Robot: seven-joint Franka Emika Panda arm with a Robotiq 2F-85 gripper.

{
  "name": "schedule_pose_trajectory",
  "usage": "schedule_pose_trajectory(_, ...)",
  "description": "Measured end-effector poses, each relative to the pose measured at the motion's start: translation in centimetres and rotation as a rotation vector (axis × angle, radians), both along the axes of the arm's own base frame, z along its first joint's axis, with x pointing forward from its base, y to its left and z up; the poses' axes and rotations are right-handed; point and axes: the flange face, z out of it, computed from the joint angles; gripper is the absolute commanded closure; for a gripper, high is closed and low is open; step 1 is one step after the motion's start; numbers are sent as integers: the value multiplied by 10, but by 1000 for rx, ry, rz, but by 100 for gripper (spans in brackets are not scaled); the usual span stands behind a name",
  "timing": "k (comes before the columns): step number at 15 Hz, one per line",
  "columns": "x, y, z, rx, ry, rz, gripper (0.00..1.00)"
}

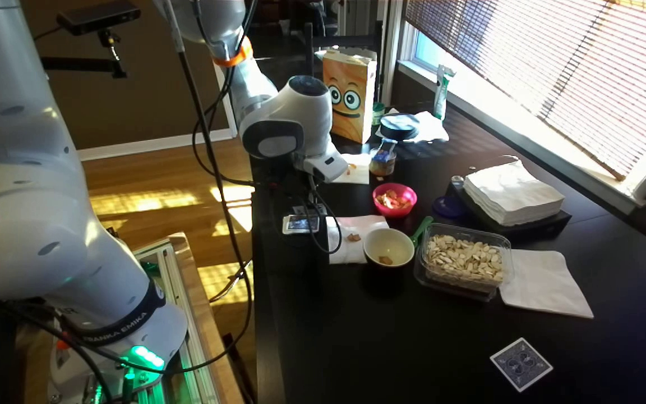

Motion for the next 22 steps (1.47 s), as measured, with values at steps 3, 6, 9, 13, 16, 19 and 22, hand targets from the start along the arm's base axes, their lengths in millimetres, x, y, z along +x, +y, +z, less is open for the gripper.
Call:
schedule_pose_trajectory(3, -5, -5, -2, 17, 0, 13, 76)
schedule_pose_trajectory(6, -11, -9, -7, 22, 11, 25, 55)
schedule_pose_trajectory(9, -16, -12, -15, 20, 30, 31, 32)
schedule_pose_trajectory(13, -20, -13, -21, 18, 47, 29, 6)
schedule_pose_trajectory(16, -20, -10, -19, 23, 54, 23, 0)
schedule_pose_trajectory(19, -19, 11, -15, 32, 79, 18, 0)
schedule_pose_trajectory(22, -20, 40, -12, 17, 118, 16, 0)
